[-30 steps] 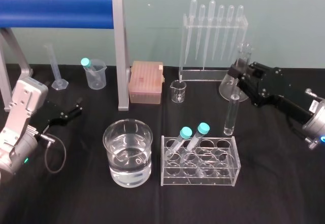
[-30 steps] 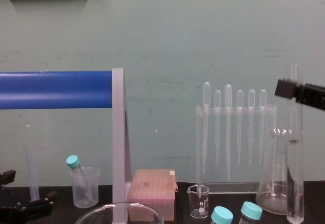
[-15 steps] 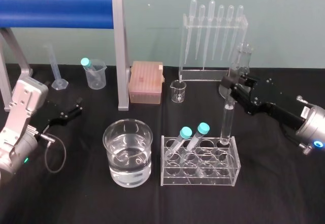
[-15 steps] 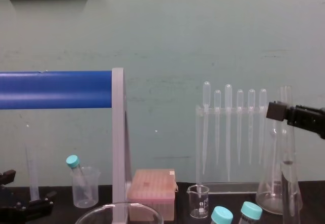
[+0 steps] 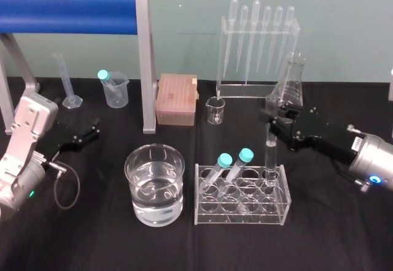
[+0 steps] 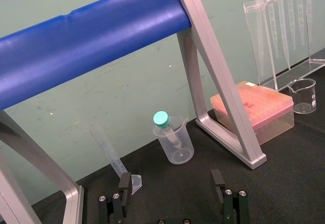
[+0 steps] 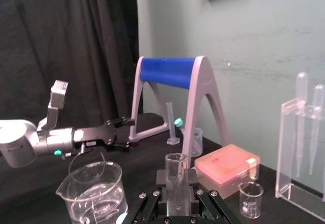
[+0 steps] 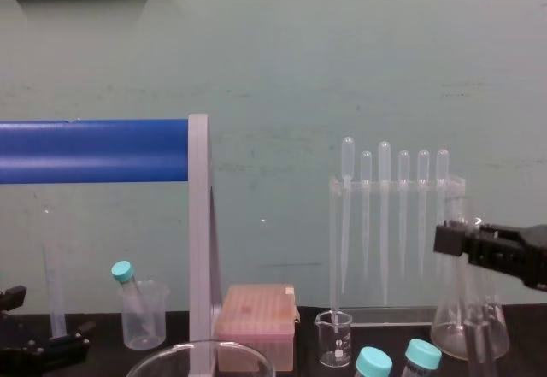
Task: Hold the test tube with one hand and immerse one end into the beaker, then return it to the test tube rack.
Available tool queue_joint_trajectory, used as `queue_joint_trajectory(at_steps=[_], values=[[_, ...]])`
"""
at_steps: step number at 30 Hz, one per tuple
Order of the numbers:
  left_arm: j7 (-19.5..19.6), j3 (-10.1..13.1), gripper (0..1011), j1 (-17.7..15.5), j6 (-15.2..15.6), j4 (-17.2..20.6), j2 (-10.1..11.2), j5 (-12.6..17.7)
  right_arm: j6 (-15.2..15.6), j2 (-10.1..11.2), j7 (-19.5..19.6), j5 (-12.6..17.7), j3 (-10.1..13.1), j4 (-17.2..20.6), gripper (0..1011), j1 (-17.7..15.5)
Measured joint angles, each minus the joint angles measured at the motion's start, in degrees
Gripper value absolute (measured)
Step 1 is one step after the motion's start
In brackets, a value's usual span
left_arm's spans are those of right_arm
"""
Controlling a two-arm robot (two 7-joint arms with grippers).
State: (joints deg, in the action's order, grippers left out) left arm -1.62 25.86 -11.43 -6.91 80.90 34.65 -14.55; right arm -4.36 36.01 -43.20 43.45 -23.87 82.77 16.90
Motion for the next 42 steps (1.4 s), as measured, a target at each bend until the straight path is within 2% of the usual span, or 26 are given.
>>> queue_joint_trajectory(at_steps=[11, 19, 35, 39, 41, 42], values=[[0.0, 0.0, 1000, 0.0, 0.0, 0.0, 0.0, 0.0, 0.0, -1.8, -3.3, -0.8, -2.7, -5.1, 227, 2.7], [0.0, 0.0, 1000, 0.0, 0.0, 0.0, 0.0, 0.0, 0.9, -1.8, -3.3, -1.8, -3.6, -5.7, 227, 3.4], [0.0, 0.0, 1000, 0.0, 0.0, 0.0, 0.0, 0.0, 0.8, -1.9, -3.3, -1.6, -3.5, -5.8, 227, 3.4], [0.0, 0.0, 1000, 0.0, 0.0, 0.0, 0.0, 0.0, 0.7, -1.9, -3.3, -1.6, -3.5, -5.8, 307, 3.4], [0.0, 0.0, 1000, 0.0, 0.0, 0.0, 0.0, 0.0, 0.7, -1.9, -3.3, -1.6, -3.5, -5.8, 386, 3.4], [0.0, 0.0, 1000, 0.0, 0.0, 0.0, 0.0, 0.0, 0.7, -1.9, -3.3, -1.6, -3.5, -5.8, 386, 3.4]])
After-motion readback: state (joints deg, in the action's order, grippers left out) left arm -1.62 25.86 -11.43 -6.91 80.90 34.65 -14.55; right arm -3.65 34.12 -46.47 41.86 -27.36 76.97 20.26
